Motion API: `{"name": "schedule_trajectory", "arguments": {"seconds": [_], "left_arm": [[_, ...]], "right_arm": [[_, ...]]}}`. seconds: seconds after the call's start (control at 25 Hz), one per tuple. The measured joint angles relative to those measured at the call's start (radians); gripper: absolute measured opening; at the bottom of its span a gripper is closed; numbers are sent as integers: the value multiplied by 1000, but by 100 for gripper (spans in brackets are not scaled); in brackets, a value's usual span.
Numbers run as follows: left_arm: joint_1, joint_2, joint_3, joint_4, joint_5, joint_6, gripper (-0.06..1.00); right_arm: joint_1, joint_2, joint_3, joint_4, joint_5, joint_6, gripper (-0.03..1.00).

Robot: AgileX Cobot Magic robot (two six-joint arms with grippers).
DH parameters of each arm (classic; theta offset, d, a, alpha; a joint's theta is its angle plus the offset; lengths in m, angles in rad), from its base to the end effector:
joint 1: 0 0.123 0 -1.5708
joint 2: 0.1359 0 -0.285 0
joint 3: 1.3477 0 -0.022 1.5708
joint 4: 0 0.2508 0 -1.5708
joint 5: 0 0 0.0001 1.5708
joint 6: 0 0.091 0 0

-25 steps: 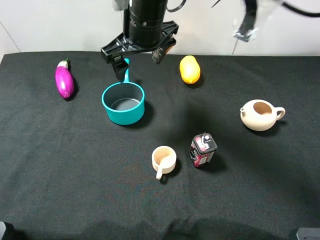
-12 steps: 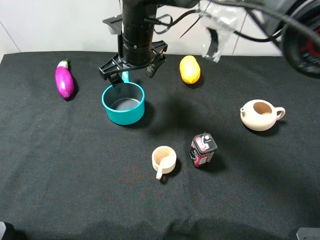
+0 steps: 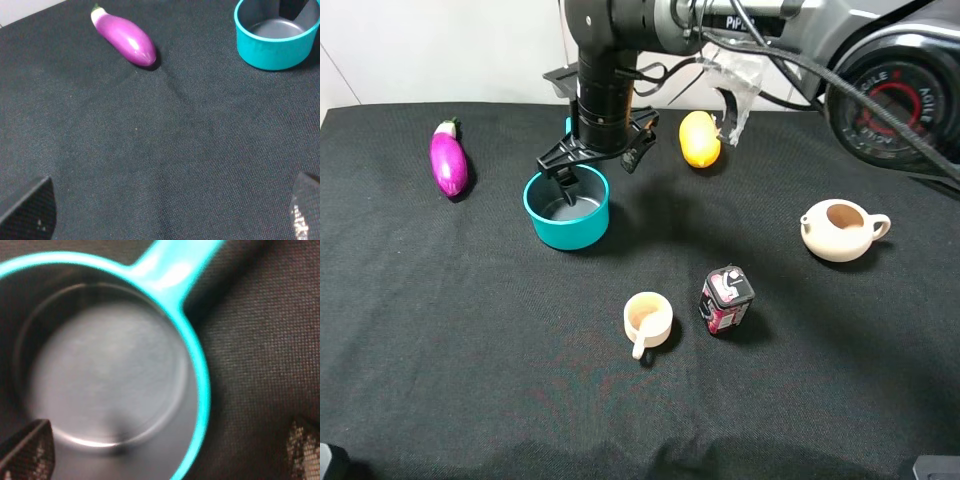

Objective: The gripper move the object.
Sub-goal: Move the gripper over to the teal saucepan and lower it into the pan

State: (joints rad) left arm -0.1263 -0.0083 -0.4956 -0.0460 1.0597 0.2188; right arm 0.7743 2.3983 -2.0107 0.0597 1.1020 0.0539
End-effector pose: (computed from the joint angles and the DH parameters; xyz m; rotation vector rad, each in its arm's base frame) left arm -0.0060 -0.0029 0.2762 0.3522 2.0079 0.0030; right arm 0.3507 0.3498 0.1429 -1.0273 2.8235 0.1784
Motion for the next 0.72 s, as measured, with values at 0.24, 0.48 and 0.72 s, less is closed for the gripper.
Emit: {"name": "schedule_trajectory", "arguments": {"seconds": [0.24, 0.48, 0.72], "left_arm": [[0, 0, 0, 0, 0, 0, 99], [0, 0, 0, 0, 0, 0, 99], [0, 0, 0, 1, 0, 0, 99]], "right_arm": [[-22, 42, -5, 14, -17, -21, 69], [-24, 84, -5, 23, -20, -28, 69], [-24, 97, -7, 30, -27, -43, 69]]}}
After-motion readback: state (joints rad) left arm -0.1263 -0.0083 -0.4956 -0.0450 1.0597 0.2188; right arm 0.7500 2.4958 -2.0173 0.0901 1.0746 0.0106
